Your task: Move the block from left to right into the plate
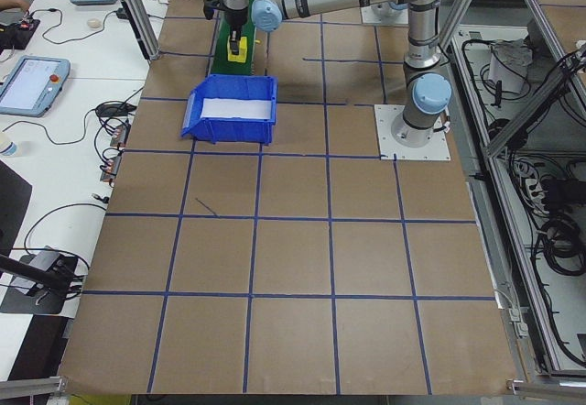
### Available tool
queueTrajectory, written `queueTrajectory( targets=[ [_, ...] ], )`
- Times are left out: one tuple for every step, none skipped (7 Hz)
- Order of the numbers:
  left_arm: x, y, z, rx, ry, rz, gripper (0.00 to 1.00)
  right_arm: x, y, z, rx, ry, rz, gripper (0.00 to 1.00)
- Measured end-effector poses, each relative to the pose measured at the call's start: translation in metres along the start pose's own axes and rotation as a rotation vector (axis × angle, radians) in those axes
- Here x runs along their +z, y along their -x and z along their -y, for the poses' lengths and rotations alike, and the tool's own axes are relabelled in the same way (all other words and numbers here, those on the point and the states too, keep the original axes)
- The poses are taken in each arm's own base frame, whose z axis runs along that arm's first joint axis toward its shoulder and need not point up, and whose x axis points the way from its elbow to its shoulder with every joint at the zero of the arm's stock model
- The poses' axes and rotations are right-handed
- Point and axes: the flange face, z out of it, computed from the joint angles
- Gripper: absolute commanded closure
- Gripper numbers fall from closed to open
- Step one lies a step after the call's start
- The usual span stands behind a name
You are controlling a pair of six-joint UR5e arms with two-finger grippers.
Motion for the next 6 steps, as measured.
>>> queueTrajectory(
  targets=[
    [0.013,-0.002,0.005,0.003,0.004,-0.002,0.6,-0.027,-0.045,-0.009,-0.133,0.022,-0.1,0.65],
    [0.035,-0.008,0.015,0.008,-0.004,-0.004,0.61,-0.054,-0.112,-0.026,-0.248,0.061,-0.163,0.65],
    [0.056,-0.017,0.022,0.015,-0.014,-0.005,0.59,-0.073,-0.193,-0.055,-0.34,0.109,-0.19,0.65],
    [0.072,-0.023,0.027,0.012,-0.022,-0.004,0.57,-0.081,-0.281,-0.095,-0.407,0.156,-0.186,0.65],
    [0.084,-0.025,0.032,-0.003,-0.032,-0.006,0.48,-0.083,-0.355,-0.14,-0.441,0.193,-0.164,0.65],
    [0.096,-0.026,0.032,-0.017,-0.027,-0.008,0.22,-0.081,-0.412,-0.185,-0.442,0.217,-0.136,0.65]
  ],
)
